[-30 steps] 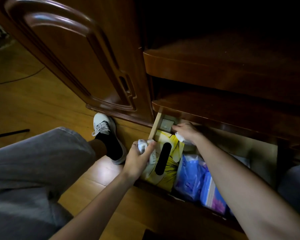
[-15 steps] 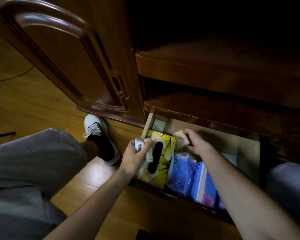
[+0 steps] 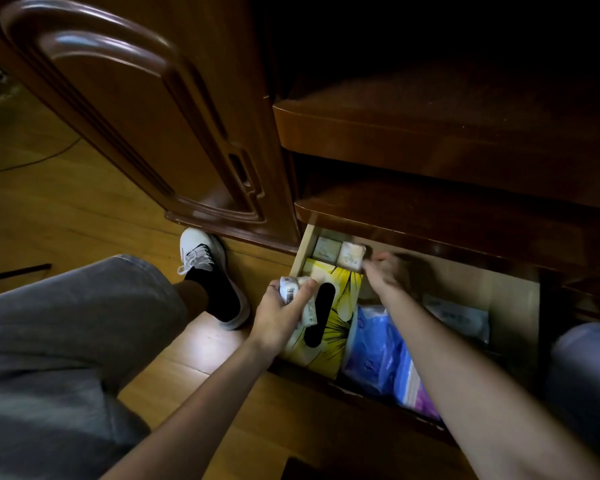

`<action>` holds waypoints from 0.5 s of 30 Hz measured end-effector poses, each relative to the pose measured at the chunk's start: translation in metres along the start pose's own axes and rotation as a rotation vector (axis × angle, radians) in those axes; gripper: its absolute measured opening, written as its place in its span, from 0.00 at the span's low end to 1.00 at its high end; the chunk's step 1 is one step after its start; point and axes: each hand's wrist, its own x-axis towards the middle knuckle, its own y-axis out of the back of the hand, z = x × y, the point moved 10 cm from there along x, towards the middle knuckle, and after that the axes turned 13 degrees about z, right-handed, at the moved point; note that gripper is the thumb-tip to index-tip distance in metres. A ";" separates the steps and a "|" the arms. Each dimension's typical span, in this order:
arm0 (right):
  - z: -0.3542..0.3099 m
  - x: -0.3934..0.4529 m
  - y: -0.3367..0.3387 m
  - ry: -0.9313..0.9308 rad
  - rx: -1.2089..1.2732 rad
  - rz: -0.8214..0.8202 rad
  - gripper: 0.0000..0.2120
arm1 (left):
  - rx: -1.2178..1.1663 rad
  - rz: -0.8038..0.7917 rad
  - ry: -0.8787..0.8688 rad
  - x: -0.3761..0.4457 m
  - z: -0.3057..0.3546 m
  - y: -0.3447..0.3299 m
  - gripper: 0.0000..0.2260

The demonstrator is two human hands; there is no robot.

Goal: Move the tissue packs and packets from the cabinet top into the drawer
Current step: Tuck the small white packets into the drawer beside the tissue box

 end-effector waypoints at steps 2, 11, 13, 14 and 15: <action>-0.006 0.006 0.005 0.065 -0.059 0.052 0.18 | -0.012 -0.009 0.008 0.001 -0.002 0.000 0.27; -0.014 -0.005 -0.024 0.162 0.027 -0.227 0.21 | 0.010 0.023 0.011 0.003 0.001 -0.001 0.34; -0.017 -0.007 -0.002 0.178 -0.006 -0.109 0.14 | -0.008 0.017 0.004 0.003 0.006 -0.001 0.34; -0.021 -0.011 0.012 0.189 0.022 -0.042 0.12 | -0.044 0.012 0.012 0.003 0.007 -0.002 0.35; -0.027 -0.018 0.022 0.224 0.085 -0.006 0.11 | -0.096 0.009 0.032 0.003 0.008 -0.001 0.35</action>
